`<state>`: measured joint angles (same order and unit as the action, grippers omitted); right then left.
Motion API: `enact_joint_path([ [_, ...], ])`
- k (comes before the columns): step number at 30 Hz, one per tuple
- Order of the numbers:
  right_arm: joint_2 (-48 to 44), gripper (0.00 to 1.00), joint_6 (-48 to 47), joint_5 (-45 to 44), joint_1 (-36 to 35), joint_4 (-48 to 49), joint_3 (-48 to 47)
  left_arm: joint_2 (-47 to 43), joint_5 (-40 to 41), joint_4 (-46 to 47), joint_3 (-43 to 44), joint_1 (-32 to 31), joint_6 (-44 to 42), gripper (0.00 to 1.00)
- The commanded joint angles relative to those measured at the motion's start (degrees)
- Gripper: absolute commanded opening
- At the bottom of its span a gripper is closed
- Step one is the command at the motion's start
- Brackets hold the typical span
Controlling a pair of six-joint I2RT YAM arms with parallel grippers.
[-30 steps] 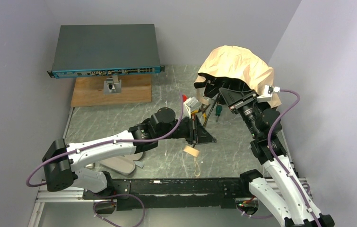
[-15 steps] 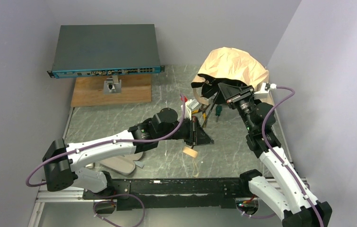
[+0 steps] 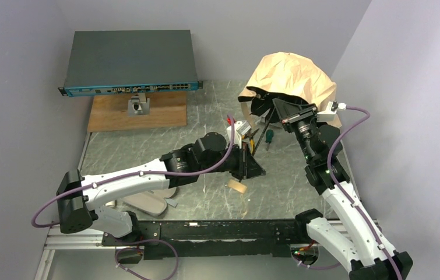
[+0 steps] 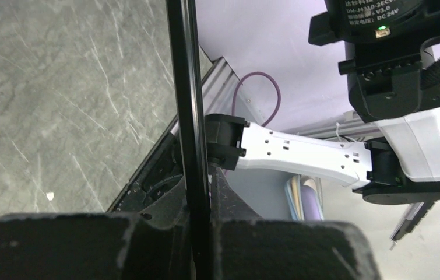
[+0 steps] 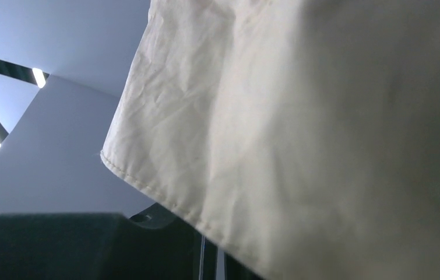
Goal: Open the umbrella
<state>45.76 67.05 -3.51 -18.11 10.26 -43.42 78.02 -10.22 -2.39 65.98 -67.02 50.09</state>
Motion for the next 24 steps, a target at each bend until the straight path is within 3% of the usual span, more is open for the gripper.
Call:
enact_joint_path([
  [1, 2.02, 0.00, -3.08, -18.57, 1.39, -0.90, -4.01, -1.41, -3.32, 3.76, 5.89, -5.39, -9.31, 0.00],
  [8, 6.41, 0.00, -6.49, -31.22, 1.42, 8.98, -6.38, -0.28, -1.14, -2.79, 9.43, -9.13, -13.39, 0.00],
  [24, 15.52, 0.00, -21.71, -42.86, 1.85, 26.38, -15.94, 0.17, 1.17, -10.03, 9.63, -15.26, -18.33, 0.00],
])
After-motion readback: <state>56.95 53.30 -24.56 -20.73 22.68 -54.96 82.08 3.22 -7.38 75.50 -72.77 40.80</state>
